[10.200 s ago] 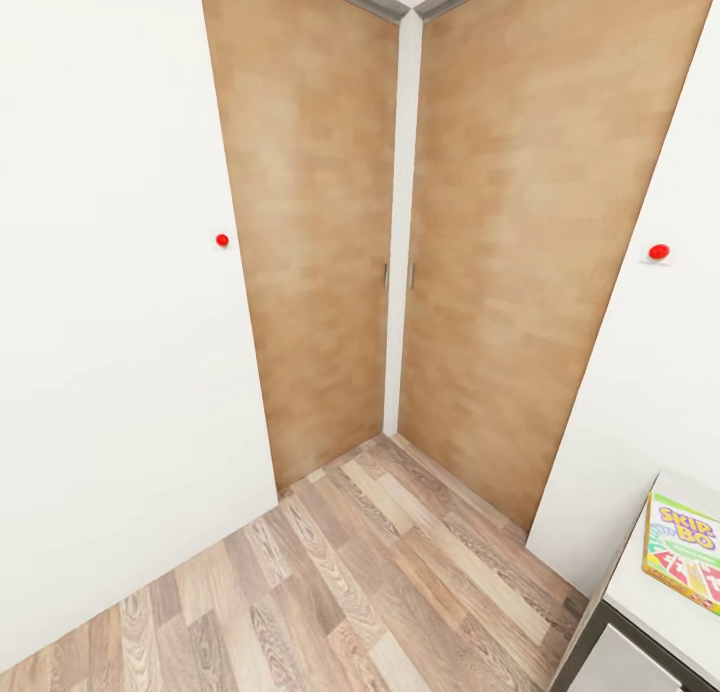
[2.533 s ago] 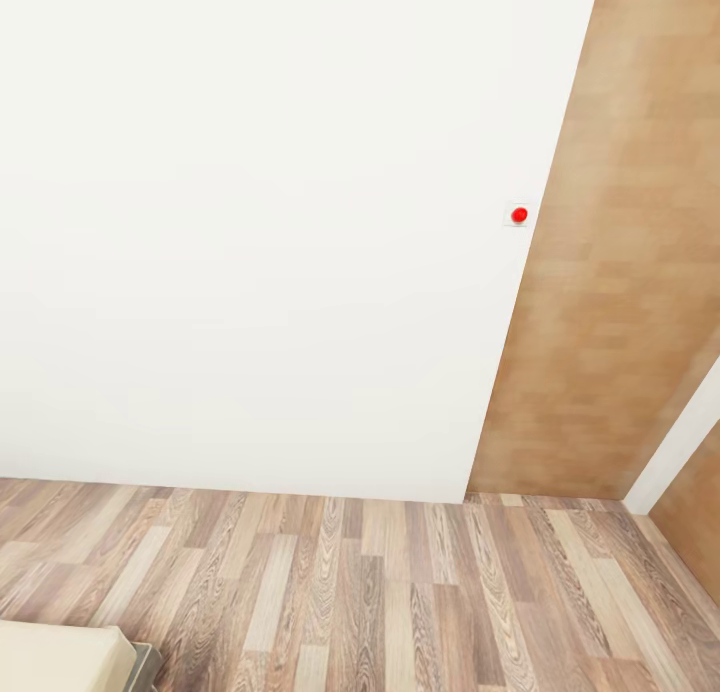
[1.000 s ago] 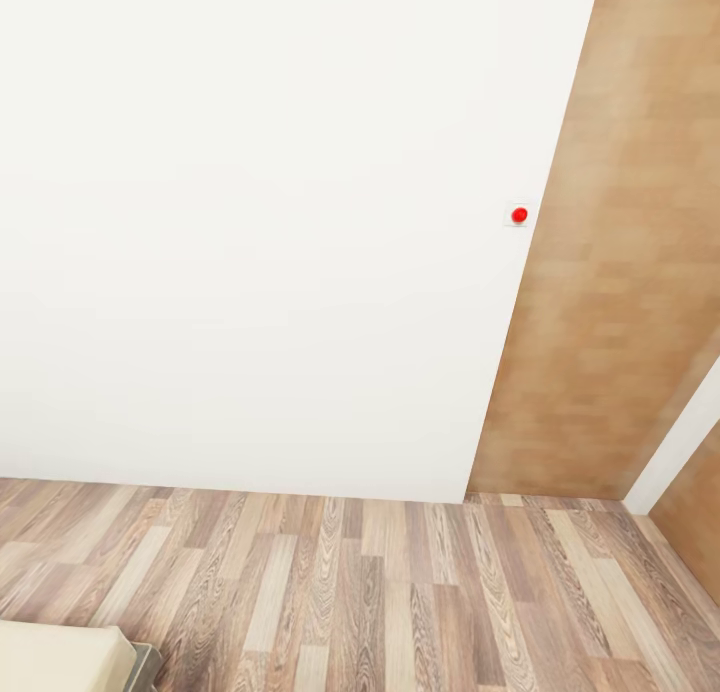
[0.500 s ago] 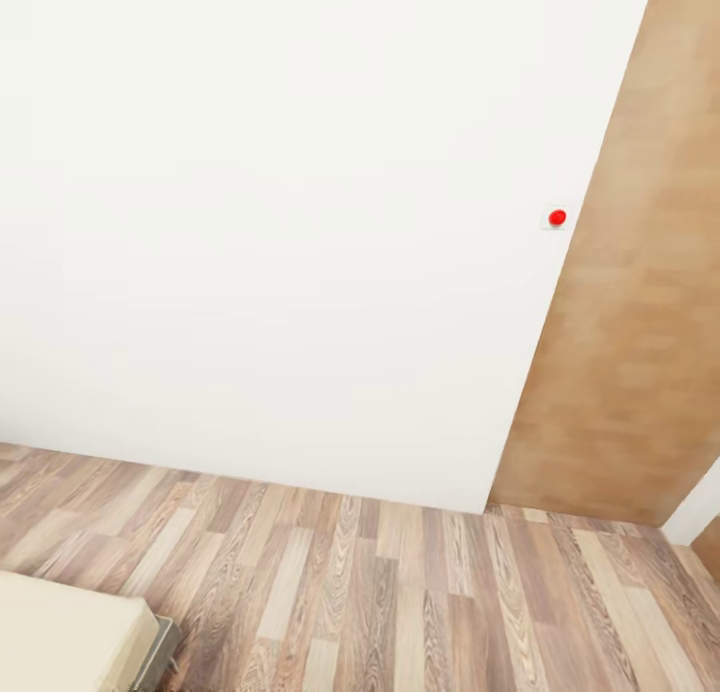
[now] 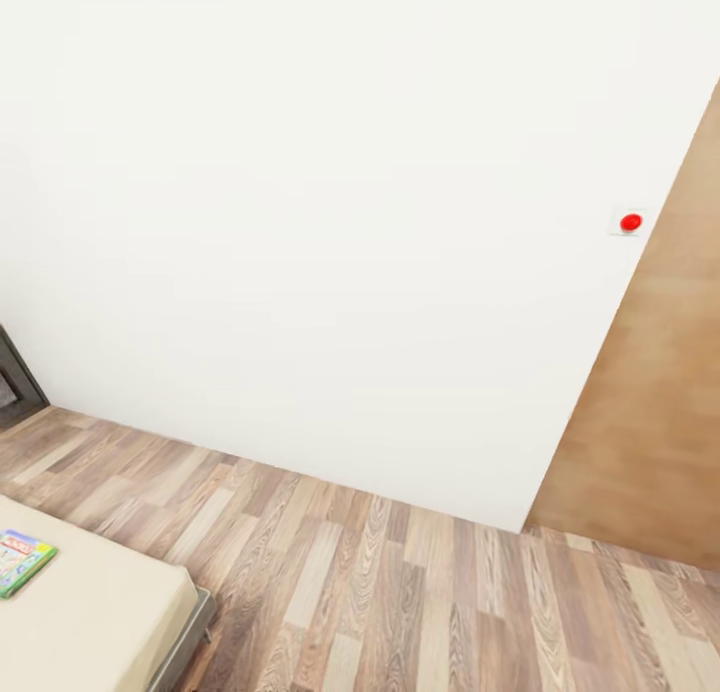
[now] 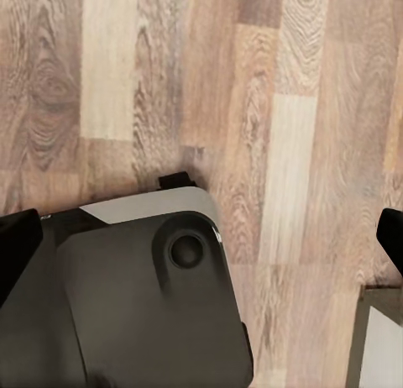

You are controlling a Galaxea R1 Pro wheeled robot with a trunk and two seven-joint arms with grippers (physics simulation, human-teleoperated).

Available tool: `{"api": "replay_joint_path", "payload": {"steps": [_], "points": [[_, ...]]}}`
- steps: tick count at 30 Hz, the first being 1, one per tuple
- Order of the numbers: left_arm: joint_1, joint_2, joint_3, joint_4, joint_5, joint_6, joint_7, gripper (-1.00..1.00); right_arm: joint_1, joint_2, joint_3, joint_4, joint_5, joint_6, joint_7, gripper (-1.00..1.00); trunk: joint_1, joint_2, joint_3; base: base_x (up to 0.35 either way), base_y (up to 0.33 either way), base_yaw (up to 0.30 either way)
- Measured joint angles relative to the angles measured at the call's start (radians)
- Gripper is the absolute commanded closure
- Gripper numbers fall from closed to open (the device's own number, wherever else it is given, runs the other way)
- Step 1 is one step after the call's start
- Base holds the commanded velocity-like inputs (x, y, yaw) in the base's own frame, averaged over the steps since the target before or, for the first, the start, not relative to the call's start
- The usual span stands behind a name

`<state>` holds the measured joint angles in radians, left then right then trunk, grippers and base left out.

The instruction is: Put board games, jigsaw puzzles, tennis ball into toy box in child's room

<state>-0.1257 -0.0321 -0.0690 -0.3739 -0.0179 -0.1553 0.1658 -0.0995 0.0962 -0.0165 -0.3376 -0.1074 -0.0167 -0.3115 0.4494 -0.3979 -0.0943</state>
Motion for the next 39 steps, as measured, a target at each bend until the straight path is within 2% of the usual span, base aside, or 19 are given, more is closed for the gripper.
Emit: {"api": "replay_joint_path", "payload": {"steps": [14, 28, 39], "points": [[0.0, 0.0, 0.0, 0.001, 0.0, 0.0, 0.0, -1.0, 0.0, 0.002, 0.001, 0.002, 0.0, 0.0, -0.001, -1.0, 0.0, 0.0, 0.0, 0.078, -0.031, 0.291], [0.0, -0.002, 0.0, 0.0, -0.001, 0.001, 0.0, -1.0, 0.0, 0.003, 0.001, 0.003, 0.0, 0.002, 0.0, -1.0, 0.0, 0.0, 0.0, 0.019, -0.162, 0.291], [-0.001, -0.003, 0.0, 0.001, -0.002, 0.001, 0.0, -1.0, 0.0, 0.003, 0.002, 0.003, 0.001, 0.003, 0.0, -1.0, 0.0, 0.0, 0.0, 0.0, -0.262, 0.291]]}}
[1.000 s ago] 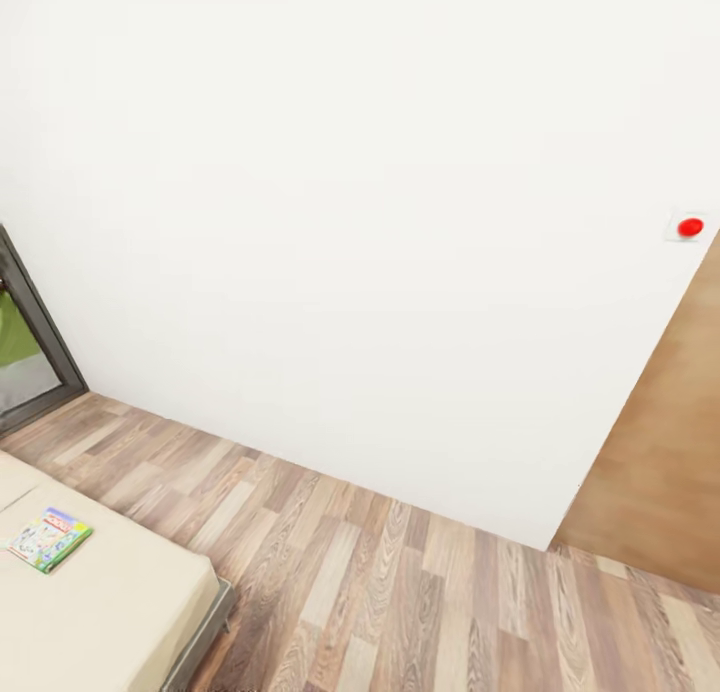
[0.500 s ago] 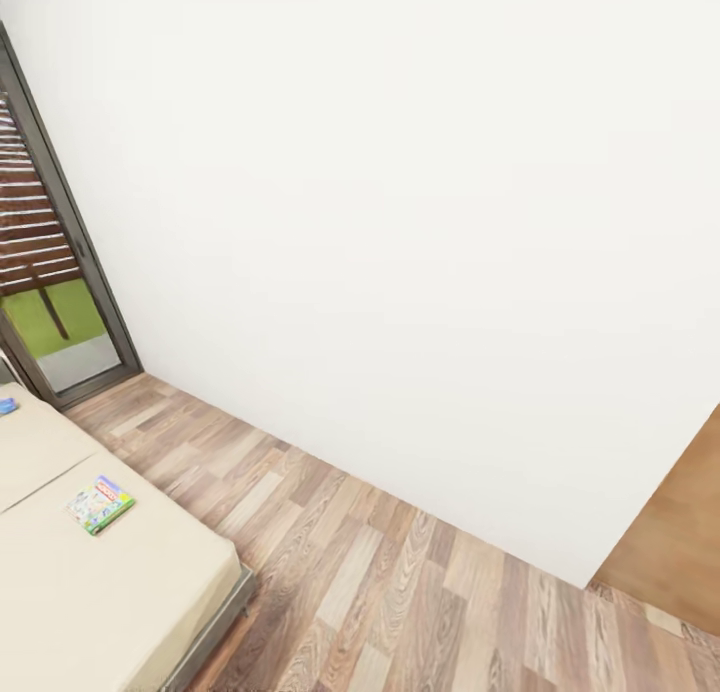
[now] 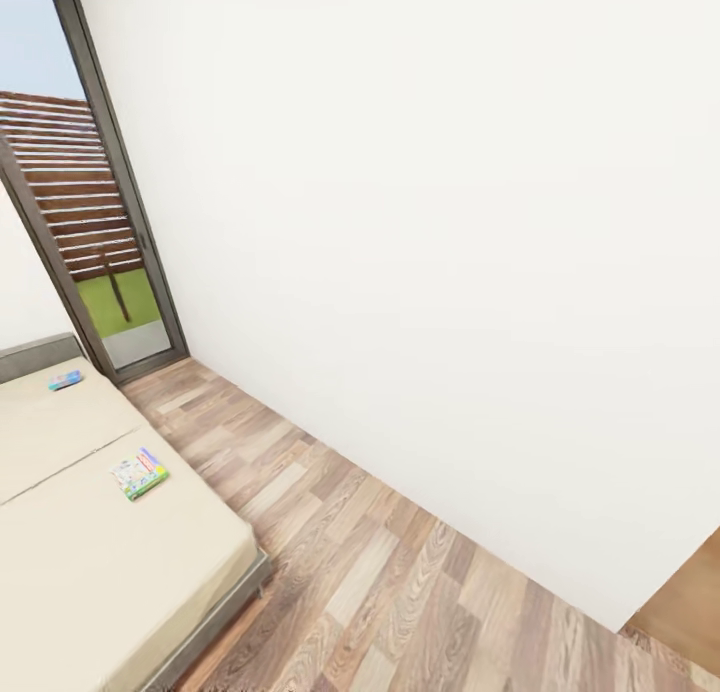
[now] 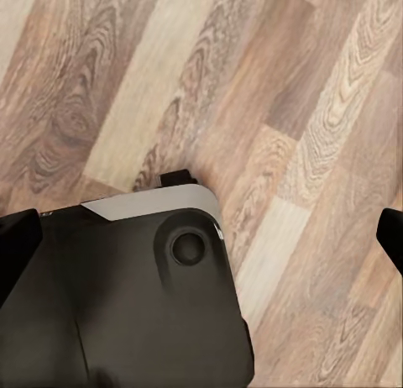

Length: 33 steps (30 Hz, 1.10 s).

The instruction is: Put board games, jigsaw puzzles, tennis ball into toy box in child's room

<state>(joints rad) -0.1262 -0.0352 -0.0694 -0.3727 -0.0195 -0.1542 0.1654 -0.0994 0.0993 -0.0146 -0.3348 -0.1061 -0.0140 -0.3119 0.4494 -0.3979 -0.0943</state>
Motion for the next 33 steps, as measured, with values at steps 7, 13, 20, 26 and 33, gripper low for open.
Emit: {"api": "replay_joint_path", "payload": {"steps": [7, 13, 20, 26, 33], "points": [[0.001, 0.001, 0.0, 0.0, 0.0, 0.0, 0.0, -1.0, 0.0, 0.0, 0.0, 0.0, 0.0, 0.0, -0.001, -1.0, 0.0, 0.0, 0.0, 0.0, -0.191, 0.291], [0.0, 0.0, 0.0, 0.0, 0.0, 0.0, 0.0, -1.0, 0.0, 0.0, 0.001, 0.0, 0.0, 0.001, 0.0, -1.0, 0.0, 0.0, 0.0, 0.0, -0.038, 0.291], [0.0, 0.0, 0.0, 0.0, 0.0, 0.0, 0.0, -1.0, 0.0, 0.0, 0.002, 0.0, 0.0, 0.001, -0.001, -1.0, 0.0, 0.0, 0.0, 0.0, -0.026, 0.291], [0.0, 0.0, 0.0, 0.0, 0.0, 0.0, 0.0, -1.0, 0.0, 0.0, 0.002, 0.0, 0.0, 0.001, -0.001, -1.0, 0.0, 0.0, 0.0, 0.0, -0.104, 0.291], [0.0, -0.001, 0.0, 0.001, 0.0, 0.0, 0.0, -1.0, 0.0, 0.001, 0.002, 0.0, 0.0, 0.001, -0.001, -1.0, 0.0, 0.0, 0.0, 0.0, -0.207, 0.291]]}}
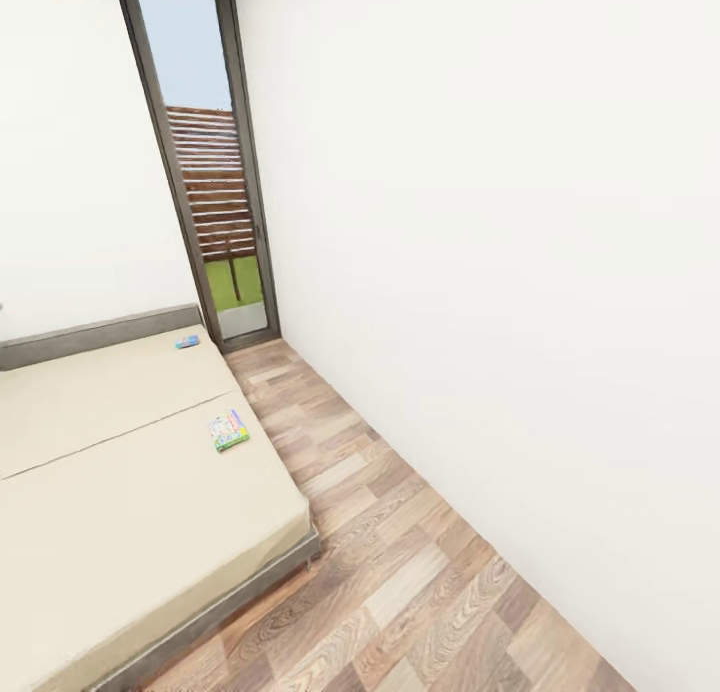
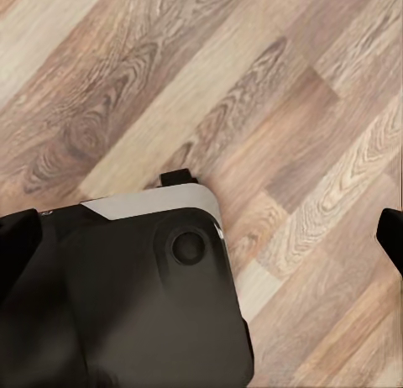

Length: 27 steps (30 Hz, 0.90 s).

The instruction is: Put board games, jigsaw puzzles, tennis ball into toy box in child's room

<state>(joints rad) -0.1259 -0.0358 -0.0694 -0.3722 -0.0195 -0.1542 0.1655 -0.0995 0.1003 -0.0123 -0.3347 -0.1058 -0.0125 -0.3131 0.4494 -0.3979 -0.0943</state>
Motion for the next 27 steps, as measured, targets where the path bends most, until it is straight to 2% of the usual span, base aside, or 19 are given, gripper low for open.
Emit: {"api": "replay_joint_path", "payload": {"steps": [27], "points": [[0.0, 0.0, 0.0, 0.0, 0.0, 0.0, 0.0, -1.0, 0.0, 0.002, 0.001, 0.0, 0.001, 0.0, 0.0, -1.0, 0.0, 0.0, 0.0, 0.0, -0.2, 0.291]]}}
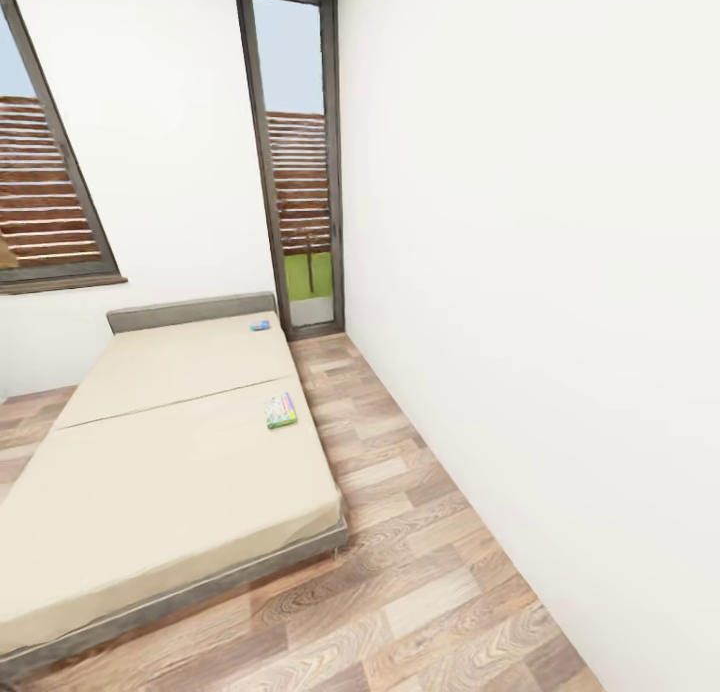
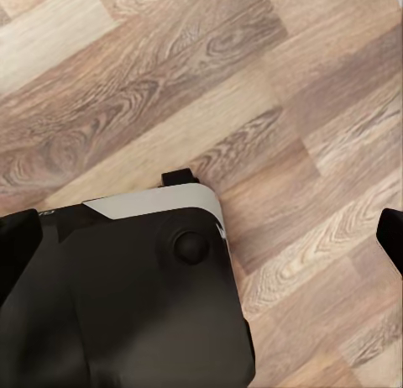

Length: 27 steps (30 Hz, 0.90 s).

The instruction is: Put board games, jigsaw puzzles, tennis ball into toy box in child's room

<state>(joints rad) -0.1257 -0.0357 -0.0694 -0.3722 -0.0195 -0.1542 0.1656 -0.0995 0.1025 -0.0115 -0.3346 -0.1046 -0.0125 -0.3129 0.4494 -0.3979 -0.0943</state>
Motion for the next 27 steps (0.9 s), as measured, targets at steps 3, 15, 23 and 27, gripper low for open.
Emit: {"api": "replay_joint_path", "payload": {"steps": [3, 15, 23, 27], "points": [[0.0, 0.0, 0.0, 0.0, 0.0, 0.0, 0.0, -1.0, 0.0, 0.0, 0.0, 0.0, 0.0, 0.0, 0.0, -1.0, 0.0, 0.0, 0.0, 0.0, -0.134, 0.291], [0.0, 0.0, 0.0, 0.0, 0.0, -0.001, 0.0, -1.0, 0.0, 0.0, 0.0, 0.0, 0.0, 0.0, 0.002, -1.0, 0.0, 0.0, 0.0, 0.0, -0.042, 0.291], [0.0, 0.001, 0.0, 0.0, 0.0, -0.001, 0.0, -1.0, 0.0, -0.002, 0.0, 0.0, -0.001, 0.001, 0.004, -1.0, 0.0, 0.0, 0.0, 0.114, 0.089, 0.276], [0.0, 0.001, 0.0, 0.0, 0.0, -0.001, 0.0, -1.0, 0.0, -0.003, 0.0, 0.0, -0.001, 0.001, 0.005, -1.0, 0.0, 0.0, 0.0, 0.158, 0.078, 0.119]]}}
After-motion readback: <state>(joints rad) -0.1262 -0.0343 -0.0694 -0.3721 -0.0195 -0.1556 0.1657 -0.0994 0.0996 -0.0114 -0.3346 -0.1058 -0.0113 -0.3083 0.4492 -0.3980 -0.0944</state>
